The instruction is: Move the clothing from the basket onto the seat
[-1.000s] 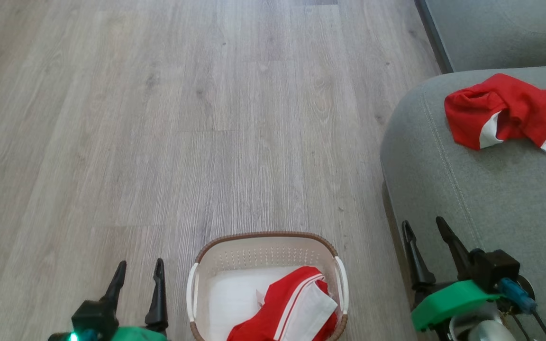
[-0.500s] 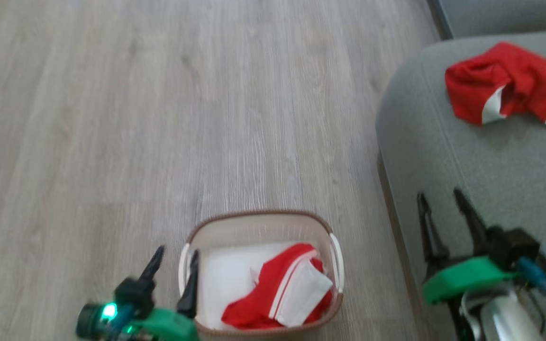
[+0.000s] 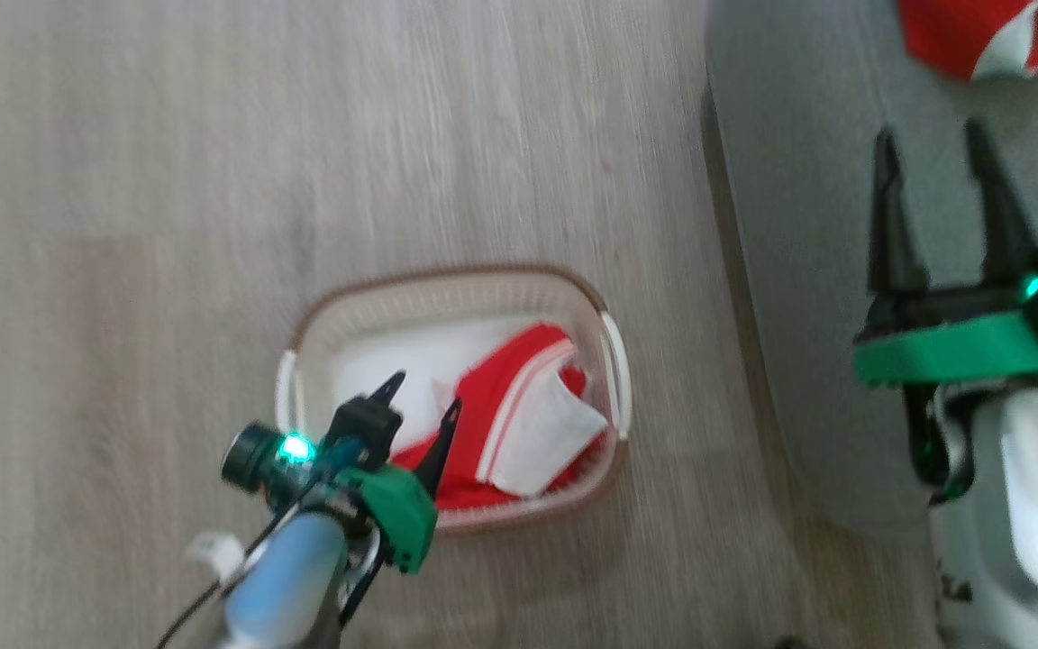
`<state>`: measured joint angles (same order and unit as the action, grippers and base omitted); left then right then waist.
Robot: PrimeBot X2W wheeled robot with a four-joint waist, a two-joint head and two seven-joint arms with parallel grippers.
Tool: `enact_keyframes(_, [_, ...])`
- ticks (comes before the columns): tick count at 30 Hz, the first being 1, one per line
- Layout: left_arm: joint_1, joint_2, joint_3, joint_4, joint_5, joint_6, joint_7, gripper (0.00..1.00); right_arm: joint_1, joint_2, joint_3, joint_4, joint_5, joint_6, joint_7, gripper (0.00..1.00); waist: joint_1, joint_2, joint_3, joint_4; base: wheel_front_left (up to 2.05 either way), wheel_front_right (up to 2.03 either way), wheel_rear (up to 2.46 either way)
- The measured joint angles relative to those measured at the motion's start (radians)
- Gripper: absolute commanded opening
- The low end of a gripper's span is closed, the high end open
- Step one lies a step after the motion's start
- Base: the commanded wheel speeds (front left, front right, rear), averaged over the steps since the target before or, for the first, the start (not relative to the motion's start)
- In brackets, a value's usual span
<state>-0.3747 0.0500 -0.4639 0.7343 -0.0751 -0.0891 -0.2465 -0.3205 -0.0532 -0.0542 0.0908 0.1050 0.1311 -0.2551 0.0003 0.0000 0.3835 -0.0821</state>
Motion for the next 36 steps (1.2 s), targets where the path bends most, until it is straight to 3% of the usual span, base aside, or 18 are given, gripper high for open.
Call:
enact_keyframes(11, [-0.244, -0.002, -0.247, 0.181, -0.066, -0.006, -0.001, 1.00, -0.142, 0.000, 0.024, -0.081, -0.017, 0.000, 0.000, 1.00, 0.0000, 0.0000, 0.261, -0.071, 0.00, 0.00, 0.00])
enact_keyframes(19, [-0.362, -0.001, -0.408, 0.212, -0.171, 0.007, 0.003, 1.00, -0.187, -0.001, 0.020, -0.138, -0.026, 0.000, 0.000, 1.00, 0.0000, -0.0001, 0.407, -0.115, 0.00, 0.00, 0.00])
enact_keyframes(32, [-0.501, 0.001, -0.562, 0.309, -0.294, 0.039, 0.043, 1.00, -0.224, -0.001, 0.030, -0.187, -0.036, 0.000, 0.000, 1.00, -0.0003, 0.0000, 0.550, -0.131, 0.00, 0.00, 0.00])
enact_keyframes(36, [-0.536, 0.001, -0.594, 0.331, -0.320, 0.074, 0.062, 1.00, -0.224, -0.001, 0.030, -0.202, -0.049, 0.000, 0.000, 1.00, -0.0003, 0.0000, 0.579, -0.126, 0.00, 0.00, 0.00])
